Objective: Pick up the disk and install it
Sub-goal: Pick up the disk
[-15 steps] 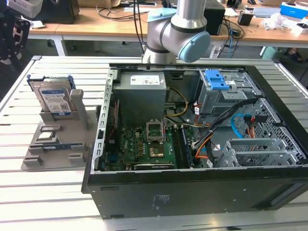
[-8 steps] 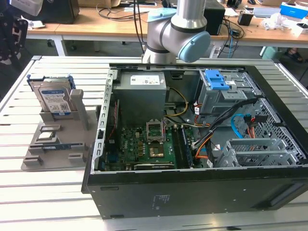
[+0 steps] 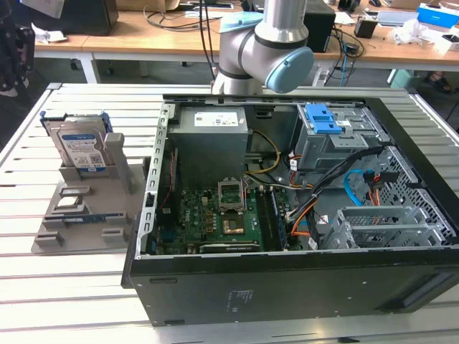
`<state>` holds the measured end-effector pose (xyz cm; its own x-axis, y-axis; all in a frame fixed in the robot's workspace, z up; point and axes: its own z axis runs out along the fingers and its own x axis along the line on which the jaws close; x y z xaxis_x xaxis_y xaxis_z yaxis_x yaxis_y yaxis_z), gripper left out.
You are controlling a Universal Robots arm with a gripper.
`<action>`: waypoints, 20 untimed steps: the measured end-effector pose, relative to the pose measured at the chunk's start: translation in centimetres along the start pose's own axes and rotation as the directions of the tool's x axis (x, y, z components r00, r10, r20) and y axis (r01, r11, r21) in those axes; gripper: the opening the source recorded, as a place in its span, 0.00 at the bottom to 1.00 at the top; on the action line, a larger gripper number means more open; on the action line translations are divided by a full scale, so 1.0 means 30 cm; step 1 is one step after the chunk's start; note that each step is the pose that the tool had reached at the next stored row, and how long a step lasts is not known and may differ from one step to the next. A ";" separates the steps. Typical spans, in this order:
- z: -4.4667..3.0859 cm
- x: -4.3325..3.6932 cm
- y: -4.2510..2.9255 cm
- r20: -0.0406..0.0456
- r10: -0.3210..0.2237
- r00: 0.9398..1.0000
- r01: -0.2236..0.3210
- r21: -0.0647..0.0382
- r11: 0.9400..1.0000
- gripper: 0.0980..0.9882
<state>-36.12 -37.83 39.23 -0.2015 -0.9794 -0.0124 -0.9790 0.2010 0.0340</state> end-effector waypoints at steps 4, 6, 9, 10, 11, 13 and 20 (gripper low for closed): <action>0.000 0.000 0.000 -0.003 -0.099 0.995 0.099 -0.001 0.995 0.01; 0.000 0.000 0.000 -0.004 -0.127 0.992 0.127 -0.002 0.992 0.01; 0.000 0.000 0.000 -0.004 -0.128 0.992 0.128 -0.002 0.992 0.01; 0.000 0.000 0.000 -0.004 -0.128 0.992 0.128 -0.002 0.992 0.01; 0.000 0.000 0.000 -0.004 -0.129 0.992 0.129 -0.002 0.992 0.02; 0.000 0.000 0.000 -0.004 -0.130 0.992 0.130 -0.002 0.992 0.29; 0.001 -0.043 -0.007 -0.004 -0.131 0.991 0.131 -0.002 0.991 0.43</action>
<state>-35.66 -36.62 39.21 -0.0710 -0.9974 -0.0123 -0.9969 0.0705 0.0344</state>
